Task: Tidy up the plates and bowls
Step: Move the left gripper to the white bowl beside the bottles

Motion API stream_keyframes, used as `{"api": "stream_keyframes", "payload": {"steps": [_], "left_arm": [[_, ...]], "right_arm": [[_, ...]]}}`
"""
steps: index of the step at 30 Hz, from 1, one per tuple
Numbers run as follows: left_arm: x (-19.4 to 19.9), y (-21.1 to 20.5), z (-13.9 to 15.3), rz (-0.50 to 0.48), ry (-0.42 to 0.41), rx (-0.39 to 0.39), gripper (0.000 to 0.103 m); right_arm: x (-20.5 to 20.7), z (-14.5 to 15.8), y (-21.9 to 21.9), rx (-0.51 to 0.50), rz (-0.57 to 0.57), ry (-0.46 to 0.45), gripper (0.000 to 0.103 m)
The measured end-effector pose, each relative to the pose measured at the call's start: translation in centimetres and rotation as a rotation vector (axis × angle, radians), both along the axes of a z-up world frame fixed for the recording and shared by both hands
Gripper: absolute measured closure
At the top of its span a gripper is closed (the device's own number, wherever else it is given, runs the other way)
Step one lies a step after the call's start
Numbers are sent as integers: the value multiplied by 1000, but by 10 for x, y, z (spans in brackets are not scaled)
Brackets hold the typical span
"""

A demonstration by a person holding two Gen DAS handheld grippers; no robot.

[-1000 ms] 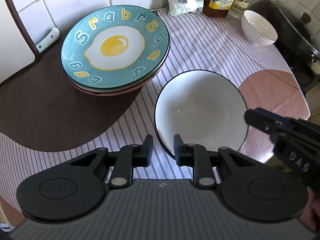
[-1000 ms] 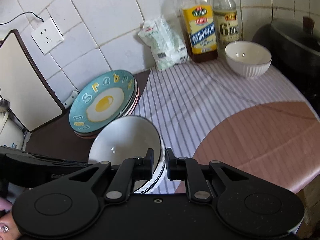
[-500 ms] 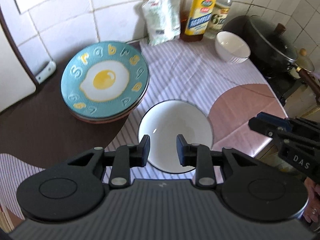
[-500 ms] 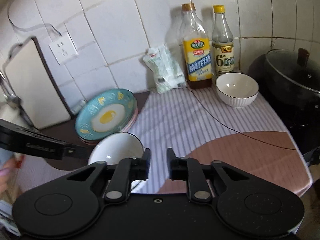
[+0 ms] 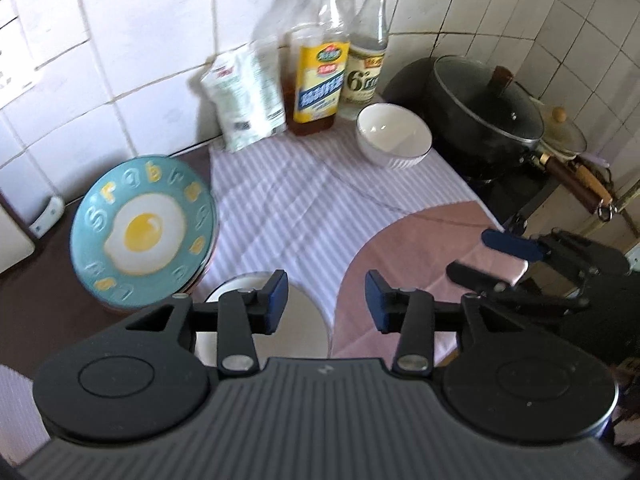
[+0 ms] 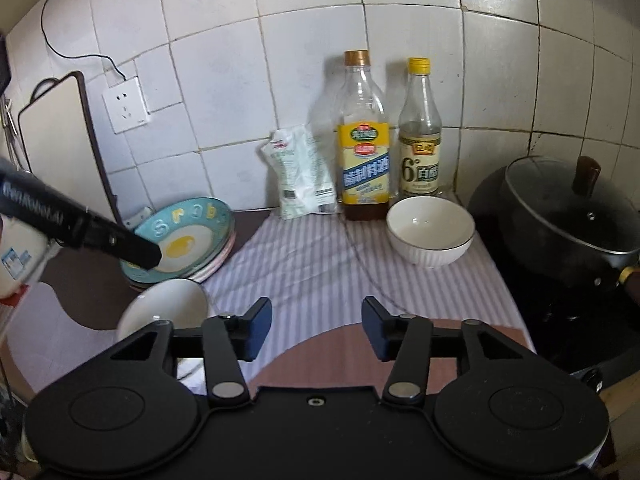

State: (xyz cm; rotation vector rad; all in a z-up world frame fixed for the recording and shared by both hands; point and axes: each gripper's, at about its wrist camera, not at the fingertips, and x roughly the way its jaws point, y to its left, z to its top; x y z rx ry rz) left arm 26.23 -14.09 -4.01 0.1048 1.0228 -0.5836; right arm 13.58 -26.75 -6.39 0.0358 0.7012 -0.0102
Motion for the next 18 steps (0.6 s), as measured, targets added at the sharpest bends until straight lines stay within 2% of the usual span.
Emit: {"api": "stream_keyframes", "payload": {"steps": [11,18], "left_arm": [[42,-43,-11,50,30,-82,49],[71,-79,-29,38,35,-94,41]], "right_arm": [[23,-32,-40,-38,24,-24,33],[56,-66,-62,-139,8,-7,29]]}}
